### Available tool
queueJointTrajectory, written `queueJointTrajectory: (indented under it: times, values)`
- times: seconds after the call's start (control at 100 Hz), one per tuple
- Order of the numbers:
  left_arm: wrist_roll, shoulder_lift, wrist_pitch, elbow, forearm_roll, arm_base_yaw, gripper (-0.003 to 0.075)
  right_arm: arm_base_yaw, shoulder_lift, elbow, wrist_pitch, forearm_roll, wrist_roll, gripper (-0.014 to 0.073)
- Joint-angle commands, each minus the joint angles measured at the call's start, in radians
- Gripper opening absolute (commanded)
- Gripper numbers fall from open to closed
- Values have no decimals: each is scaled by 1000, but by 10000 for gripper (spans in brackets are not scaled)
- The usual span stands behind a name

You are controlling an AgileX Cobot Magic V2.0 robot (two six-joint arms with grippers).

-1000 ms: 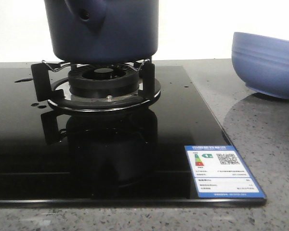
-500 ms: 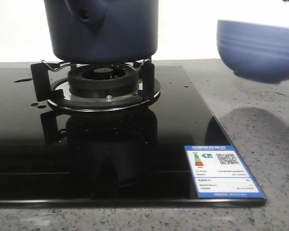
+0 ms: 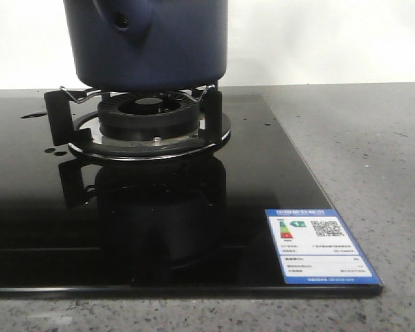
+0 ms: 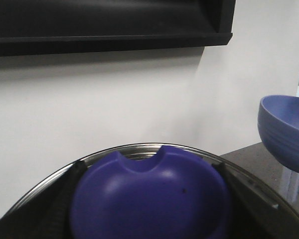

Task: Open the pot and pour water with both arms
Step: 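Lift the bowl with the right gripper and carry it over the saucepan, then tilt the bowl with the right gripper, pouring water into the saucepan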

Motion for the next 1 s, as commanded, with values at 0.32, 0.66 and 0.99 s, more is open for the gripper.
queueJointTrajectory:
  times: [0.32, 0.66, 0.99]
  values:
    - [-12, -17, 28, -35, -92, -23, 240, 203, 196, -438, 44, -74, 5, -51]
    - [-12, -17, 28, -35, -92, -23, 240, 331, 249, -501, -171, -349, 5, -51]
    - [-12, -17, 24, -35, -92, -23, 240, 430, 304, -501, -303, -612, 5, -49]
